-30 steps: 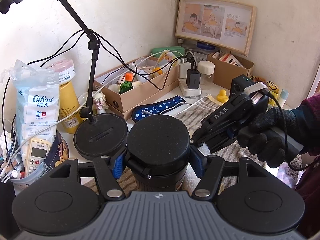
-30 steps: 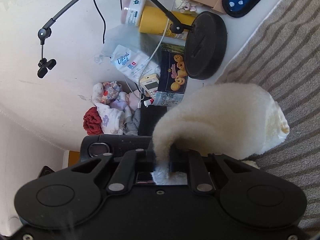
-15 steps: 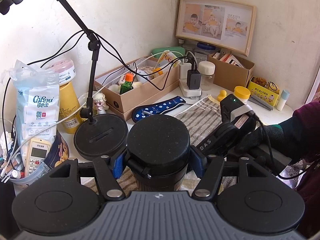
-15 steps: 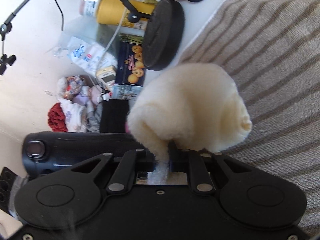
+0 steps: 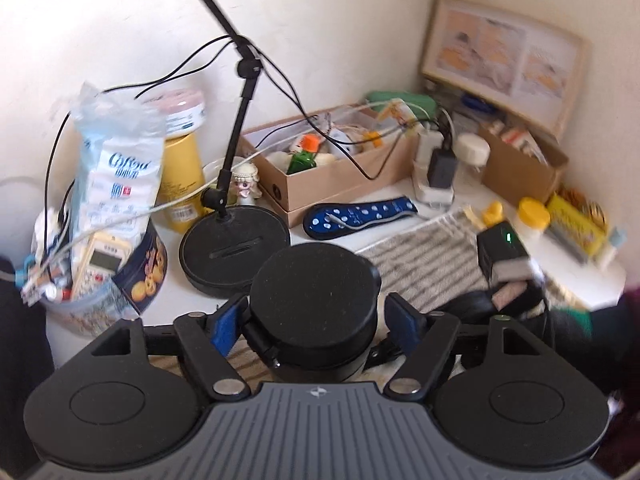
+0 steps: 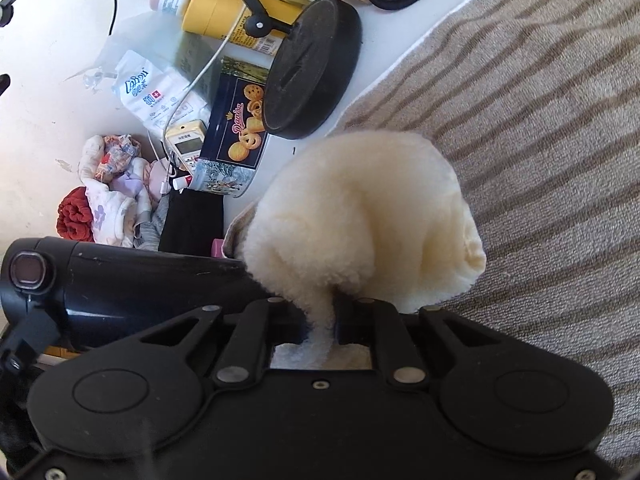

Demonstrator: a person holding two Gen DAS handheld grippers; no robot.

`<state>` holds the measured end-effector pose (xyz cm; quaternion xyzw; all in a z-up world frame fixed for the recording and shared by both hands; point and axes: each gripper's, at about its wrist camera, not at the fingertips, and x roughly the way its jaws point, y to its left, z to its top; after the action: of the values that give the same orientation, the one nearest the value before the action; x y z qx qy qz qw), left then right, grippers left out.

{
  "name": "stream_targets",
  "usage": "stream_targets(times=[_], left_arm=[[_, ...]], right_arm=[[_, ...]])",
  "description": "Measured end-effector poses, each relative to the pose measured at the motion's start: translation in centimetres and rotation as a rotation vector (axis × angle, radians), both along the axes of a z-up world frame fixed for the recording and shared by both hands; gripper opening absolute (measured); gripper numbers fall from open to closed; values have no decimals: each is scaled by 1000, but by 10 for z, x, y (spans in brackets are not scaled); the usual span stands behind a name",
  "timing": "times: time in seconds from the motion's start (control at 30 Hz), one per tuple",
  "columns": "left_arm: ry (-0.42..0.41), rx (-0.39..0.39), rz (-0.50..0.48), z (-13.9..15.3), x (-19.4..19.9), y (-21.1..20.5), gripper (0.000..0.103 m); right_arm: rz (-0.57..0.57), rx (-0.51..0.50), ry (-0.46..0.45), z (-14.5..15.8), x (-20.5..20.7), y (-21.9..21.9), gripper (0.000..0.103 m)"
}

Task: Clean container
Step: 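Rub the towel along the tumbler's side with the right gripper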

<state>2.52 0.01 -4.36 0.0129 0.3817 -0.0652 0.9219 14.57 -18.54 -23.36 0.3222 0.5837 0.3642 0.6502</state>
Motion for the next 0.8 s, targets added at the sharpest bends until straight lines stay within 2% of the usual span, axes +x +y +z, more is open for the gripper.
stream_targets(times=[0.17, 0.33, 0.43, 0.5, 0.67, 0.8], left_arm=[[37, 27, 117, -4, 3, -13, 77], [18, 38, 128, -10, 0, -10, 77], [-10, 25, 89, -10, -1, -3, 73], [-15, 24, 29, -10, -1, 0, 64], [-15, 42, -214, -9, 6, 14, 64], [8, 43, -446, -7, 14, 30, 64]], right_arm=[[-2, 11, -9, 7, -1, -2, 9], [-4, 45, -30, 19, -4, -5, 9], [-1, 70, -43, 26, -5, -6, 9], [7, 80, -57, 31, -6, -6, 10], [6, 87, -66, 35, -8, -9, 12], [4, 96, -74, 40, -10, -10, 12]])
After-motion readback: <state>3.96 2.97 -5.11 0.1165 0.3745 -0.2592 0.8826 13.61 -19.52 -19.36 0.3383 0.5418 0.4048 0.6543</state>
